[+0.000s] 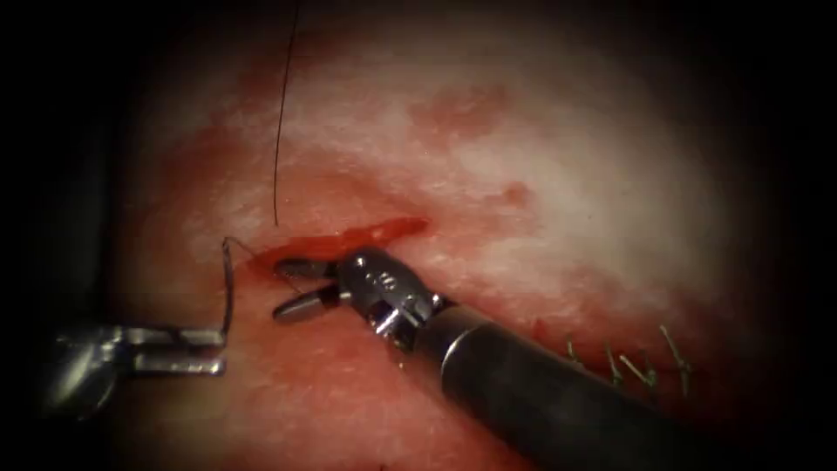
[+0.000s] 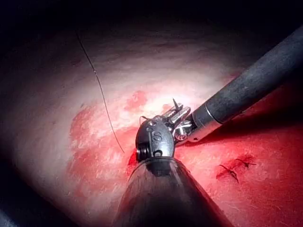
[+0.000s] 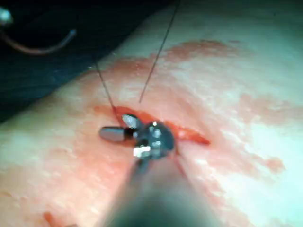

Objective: Wound Closure

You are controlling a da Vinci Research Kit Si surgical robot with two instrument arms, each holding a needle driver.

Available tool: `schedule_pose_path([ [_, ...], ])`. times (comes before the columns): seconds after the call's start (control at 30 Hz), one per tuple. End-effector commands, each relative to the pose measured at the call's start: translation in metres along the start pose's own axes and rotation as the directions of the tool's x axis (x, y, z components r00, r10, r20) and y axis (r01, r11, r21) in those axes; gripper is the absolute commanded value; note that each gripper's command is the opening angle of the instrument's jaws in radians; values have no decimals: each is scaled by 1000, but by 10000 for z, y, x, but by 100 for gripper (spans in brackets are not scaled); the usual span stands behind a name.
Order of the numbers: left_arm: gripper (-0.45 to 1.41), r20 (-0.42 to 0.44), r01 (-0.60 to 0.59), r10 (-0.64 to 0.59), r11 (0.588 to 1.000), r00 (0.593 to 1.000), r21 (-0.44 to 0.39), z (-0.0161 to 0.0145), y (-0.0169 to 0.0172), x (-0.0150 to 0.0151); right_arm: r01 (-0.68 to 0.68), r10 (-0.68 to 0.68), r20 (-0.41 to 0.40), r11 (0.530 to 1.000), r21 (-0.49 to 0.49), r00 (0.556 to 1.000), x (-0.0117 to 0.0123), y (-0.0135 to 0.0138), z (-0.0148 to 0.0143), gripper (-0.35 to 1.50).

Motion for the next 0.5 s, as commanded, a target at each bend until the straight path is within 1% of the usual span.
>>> schedule_pose_path([
  [0.03, -45, 0, -5, 5, 1000, 1000, 0, 6, -3, -6, 0, -1, 14, 1000, 7, 1000, 1, 3, 3, -35],
  [0.13, -45, 4, -34, 34, 999, 999, 5, 5, -6, -8, -2, -1, 71, 999, 40, 997, 4, 2, -6, -35],
  [0.27, -45, 39, -82, 81, 995, 996, 52, 3, -16, -15, -13, 9, 74, 999, 52, 997, 8, -11, -11, -35],
  [0.3, -45, 63, -115, 110, 990, 992, 79, 1, -23, -20, -20, 16, 73, 998, 58, 997, 13, -19, -11, -35],
  [0.33, -45, 77, -123, 116, 988, 990, 96, -1, -28, -25, -22, 17, 73, 998, 64, 997, 19, -26, -12, -35],
  [0.4, -45, 97, -139, 128, 983, 987, 116, -5, -36, -31, -27, 21, 72, 997, 72, 997, 28, -36, -15, -35],
  [0.5, -45, 112, -143, 128, 979, 985, 143, -10, -39, -34, -30, 24, 68, 996, 78, 997, 35, -45, -18, -35],
])
